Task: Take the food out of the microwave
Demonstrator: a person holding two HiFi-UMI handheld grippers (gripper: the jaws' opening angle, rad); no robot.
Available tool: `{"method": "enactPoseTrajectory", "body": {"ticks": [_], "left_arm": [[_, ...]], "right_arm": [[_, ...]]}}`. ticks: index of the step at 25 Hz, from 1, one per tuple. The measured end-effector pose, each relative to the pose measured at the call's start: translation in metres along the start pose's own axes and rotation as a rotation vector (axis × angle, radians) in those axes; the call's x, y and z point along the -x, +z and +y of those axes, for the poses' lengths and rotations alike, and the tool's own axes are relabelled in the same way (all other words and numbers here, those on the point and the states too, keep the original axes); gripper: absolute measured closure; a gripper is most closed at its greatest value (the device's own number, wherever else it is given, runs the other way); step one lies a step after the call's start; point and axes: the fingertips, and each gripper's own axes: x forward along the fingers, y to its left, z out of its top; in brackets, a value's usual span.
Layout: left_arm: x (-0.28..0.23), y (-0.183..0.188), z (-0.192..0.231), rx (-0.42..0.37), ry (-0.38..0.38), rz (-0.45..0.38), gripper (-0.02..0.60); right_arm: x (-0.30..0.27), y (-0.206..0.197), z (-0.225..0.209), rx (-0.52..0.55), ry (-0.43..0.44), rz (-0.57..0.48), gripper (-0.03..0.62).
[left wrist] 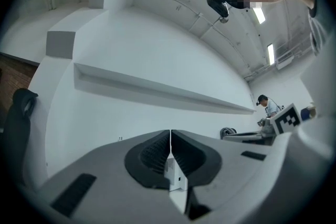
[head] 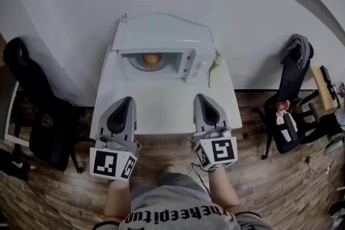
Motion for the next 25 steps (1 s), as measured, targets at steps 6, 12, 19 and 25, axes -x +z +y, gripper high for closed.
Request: {"method": "enactPoseTrajectory", "body": {"ticks": [6, 12, 19, 25], "left_arm": [[-0.028, -0.014, -0.018, -0.011, 0.023, 0.024, 0.572], [-0.048, -0.027, -0.021, -0.002, 0.033, 0.045, 0.572], [-0.07, -0.049, -0.012, 0.01, 0.037, 0.07, 0.572], [-0.094, -0.062, 0.002, 0.01, 0.042, 0.068, 0.572]], "right_arm": [[-0.016, -0.015, -0.027, -0.034, 0.042, 0.013, 0.589], [-0.031, -0.028, -0.038, -0.048, 0.069, 0.031, 0.589], [-0.058, -0.046, -0.041, -0.062, 0.094, 0.059, 0.588], [-0.095, -0.066, -0.034, -0.076, 0.145, 0.093, 0.588]]}}
